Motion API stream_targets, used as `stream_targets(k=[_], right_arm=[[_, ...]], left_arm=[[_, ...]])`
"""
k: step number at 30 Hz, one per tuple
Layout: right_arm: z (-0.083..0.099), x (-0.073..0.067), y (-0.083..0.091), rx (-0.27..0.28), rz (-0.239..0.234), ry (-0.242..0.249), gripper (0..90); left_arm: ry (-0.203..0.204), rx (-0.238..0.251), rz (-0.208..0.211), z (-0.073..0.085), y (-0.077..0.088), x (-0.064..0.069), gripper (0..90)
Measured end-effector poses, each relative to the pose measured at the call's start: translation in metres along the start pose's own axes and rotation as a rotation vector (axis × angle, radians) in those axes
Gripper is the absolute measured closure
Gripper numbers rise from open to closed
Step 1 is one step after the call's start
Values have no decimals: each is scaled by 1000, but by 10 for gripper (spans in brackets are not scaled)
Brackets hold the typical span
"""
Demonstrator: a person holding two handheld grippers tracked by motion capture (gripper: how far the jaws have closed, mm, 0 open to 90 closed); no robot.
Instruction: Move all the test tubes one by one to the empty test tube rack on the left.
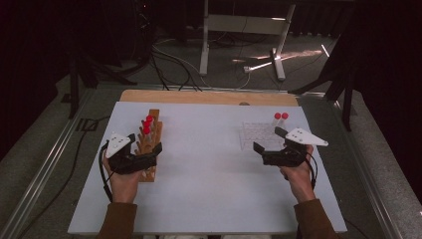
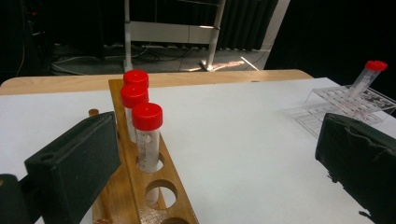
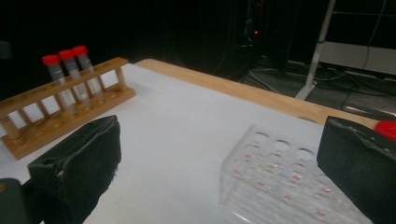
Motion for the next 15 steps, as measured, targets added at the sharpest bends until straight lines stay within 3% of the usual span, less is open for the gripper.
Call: stream_targets(k=[5, 10, 15], right_arm=[[-3, 23, 0, 11, 60, -28, 0], [1, 53, -1, -10, 156, -56, 0], [1, 77, -1, -19, 219, -87, 1]], left_arm=[[10, 9, 4, -1, 1, 1, 7], [26, 29, 6, -5, 4, 0, 7], [38, 37, 17, -6, 5, 2, 7]])
Point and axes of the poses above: each handheld gripper's, and its own axes: y roughly backward along the jaws, z roughly out of its underside, x roughly to its right, the point moved 9 cm from there along -y, roughly forward along the jaws, and after that the axes turned 8 degrees about x, right-handed, at the moved point
